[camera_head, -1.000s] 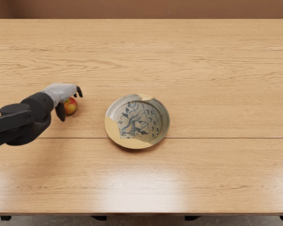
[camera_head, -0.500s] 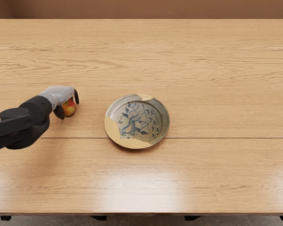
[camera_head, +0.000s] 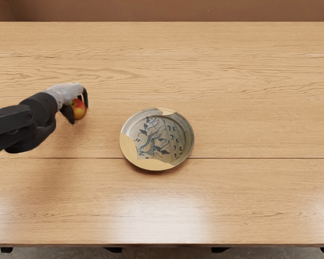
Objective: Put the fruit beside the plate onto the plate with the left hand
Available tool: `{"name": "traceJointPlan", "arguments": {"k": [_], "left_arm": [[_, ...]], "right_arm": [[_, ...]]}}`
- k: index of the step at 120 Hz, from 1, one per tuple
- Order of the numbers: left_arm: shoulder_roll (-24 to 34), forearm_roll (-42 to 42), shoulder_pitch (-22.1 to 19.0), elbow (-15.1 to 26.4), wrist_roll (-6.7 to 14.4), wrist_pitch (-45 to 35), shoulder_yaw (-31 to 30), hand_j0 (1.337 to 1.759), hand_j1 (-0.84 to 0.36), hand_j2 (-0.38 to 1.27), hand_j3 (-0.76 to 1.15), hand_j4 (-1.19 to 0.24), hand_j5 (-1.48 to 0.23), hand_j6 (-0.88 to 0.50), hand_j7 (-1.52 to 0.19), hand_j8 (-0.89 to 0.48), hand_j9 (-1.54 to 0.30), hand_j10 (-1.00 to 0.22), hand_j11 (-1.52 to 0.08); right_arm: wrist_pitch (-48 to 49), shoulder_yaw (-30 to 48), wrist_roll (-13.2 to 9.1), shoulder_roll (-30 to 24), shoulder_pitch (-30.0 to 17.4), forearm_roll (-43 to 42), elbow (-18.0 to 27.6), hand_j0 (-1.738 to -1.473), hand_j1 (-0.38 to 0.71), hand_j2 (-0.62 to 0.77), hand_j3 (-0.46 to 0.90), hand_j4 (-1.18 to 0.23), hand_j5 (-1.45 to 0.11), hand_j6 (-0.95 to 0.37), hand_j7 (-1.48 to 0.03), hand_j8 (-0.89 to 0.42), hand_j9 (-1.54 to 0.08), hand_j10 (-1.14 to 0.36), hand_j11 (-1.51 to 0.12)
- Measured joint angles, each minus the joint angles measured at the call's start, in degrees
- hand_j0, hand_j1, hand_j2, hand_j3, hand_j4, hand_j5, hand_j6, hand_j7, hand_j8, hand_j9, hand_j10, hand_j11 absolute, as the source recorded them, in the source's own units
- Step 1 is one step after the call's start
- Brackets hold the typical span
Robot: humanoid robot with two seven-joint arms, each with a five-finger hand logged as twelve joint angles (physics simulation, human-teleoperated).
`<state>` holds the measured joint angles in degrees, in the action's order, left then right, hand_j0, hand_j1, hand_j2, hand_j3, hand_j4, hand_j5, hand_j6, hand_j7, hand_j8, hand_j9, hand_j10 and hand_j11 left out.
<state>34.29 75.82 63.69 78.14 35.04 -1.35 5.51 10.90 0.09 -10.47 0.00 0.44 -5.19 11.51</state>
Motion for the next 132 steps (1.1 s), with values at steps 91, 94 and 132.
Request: {"name": "traceJointPlan", "arguments": {"k": [91,94,132], "left_arm": [[-13.9,-9.7,10.0,10.2,0.0,3.7,-0.6,1.649,-0.35,0.41,0.0,-0.49,-1.11,-0.28,-1.06,-0.34,-1.02,-0.65,-1.03],[-14.0,-9.6,10.0,10.2,0.0,3.7,-0.8,1.649,-0.35,0.41,0.0,-0.5,-1.11,-0.29,-1.06,-0.34,-1.02,-0.65,-1.03],[-14.1,-9.3,8.5,9.8,0.0,3.5,-3.6,1.649,-0.33,0.39,0.0,-0.52,-1.08,-0.31,-1.05,-0.36,-1.01,-0.67,-1.02]], "right_arm": [[0.0,0.0,0.0,0.0,0.0,0.0,0.0,-1.658,-0.33,0.0,0.0,-0.01,-0.02,-0.01,-0.02,-0.01,-0.02,-0.01,-0.02],[0.0,0.0,0.0,0.0,0.0,0.0,0.0,-1.658,-0.33,0.0,0.0,-0.01,-0.02,-0.01,-0.02,-0.01,-0.02,-0.01,-0.02],[0.0,0.0,0.0,0.0,0.0,0.0,0.0,-1.658,-0.33,0.0,0.0,-0.01,-0.02,-0.01,-0.02,-0.01,-0.02,-0.01,-0.02]]}}
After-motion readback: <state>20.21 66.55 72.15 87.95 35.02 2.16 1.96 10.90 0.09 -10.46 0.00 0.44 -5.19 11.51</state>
